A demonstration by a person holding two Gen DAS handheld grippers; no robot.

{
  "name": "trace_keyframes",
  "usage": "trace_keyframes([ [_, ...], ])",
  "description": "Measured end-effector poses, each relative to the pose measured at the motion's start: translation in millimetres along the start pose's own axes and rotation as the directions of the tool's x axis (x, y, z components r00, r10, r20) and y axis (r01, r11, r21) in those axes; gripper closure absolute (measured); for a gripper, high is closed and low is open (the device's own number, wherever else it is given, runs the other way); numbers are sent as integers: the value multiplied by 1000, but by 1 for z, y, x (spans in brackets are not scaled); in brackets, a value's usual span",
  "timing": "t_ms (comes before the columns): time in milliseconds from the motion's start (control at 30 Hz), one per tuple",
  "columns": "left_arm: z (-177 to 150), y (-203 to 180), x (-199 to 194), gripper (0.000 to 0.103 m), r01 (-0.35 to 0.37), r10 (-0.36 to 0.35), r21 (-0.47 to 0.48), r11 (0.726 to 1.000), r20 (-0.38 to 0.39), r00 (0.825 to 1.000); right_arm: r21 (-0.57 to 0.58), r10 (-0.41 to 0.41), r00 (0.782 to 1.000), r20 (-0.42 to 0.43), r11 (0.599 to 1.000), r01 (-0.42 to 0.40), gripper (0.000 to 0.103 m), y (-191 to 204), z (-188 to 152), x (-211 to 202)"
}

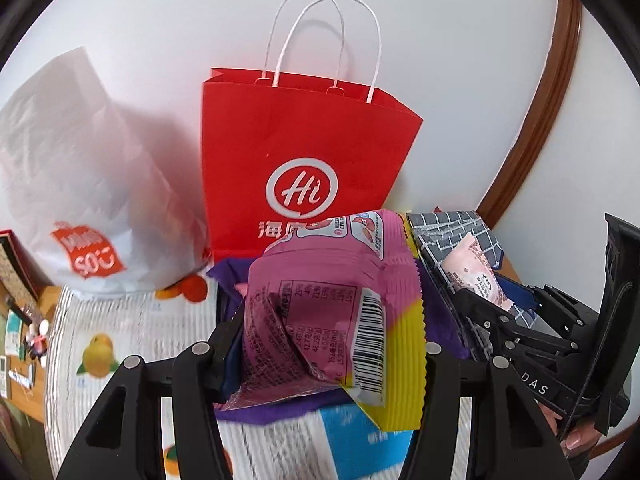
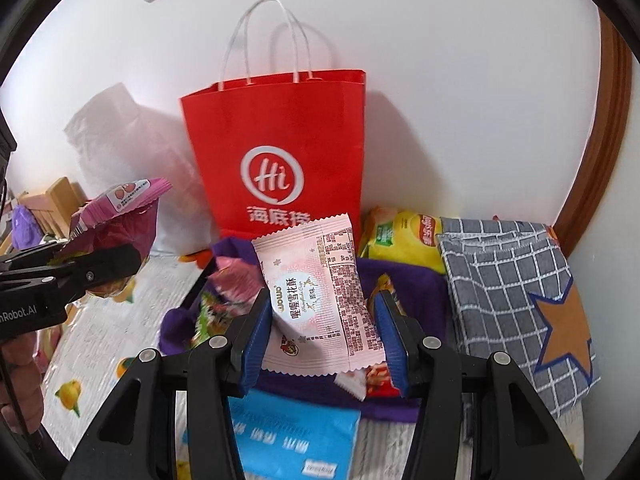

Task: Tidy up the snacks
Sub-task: 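Carry the pink bag and pink wrapper over the purple towel with both tools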

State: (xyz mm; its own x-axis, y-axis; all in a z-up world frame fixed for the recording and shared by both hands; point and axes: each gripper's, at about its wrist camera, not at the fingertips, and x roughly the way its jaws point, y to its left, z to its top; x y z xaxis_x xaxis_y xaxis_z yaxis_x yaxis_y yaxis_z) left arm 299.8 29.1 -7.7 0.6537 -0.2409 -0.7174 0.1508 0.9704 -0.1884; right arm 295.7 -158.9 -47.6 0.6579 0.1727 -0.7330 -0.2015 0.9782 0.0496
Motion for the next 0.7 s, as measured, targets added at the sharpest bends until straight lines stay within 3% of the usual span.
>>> trace_keyframes([
  [267, 9, 8, 48, 48, 0, 1, 16, 1000, -25, 1000, 16, -4, 1000, -22, 1000, 4, 52, -20, 15, 41],
  [400, 5, 19, 77, 48, -13, 13, 2, 1000, -88, 996, 6, -2, 997, -79, 1000, 2, 52, -25, 11, 72],
  [567, -1, 28, 93, 48, -12, 8, -27, 1000, -121, 993, -12, -41, 987, -153, 999, 40, 52, -34, -1, 99],
  [700, -2, 30, 97, 48, -17, 13, -27, 999, -125, 992, 29, -11, 987, -159, 999, 16, 52, -45, -1, 103],
])
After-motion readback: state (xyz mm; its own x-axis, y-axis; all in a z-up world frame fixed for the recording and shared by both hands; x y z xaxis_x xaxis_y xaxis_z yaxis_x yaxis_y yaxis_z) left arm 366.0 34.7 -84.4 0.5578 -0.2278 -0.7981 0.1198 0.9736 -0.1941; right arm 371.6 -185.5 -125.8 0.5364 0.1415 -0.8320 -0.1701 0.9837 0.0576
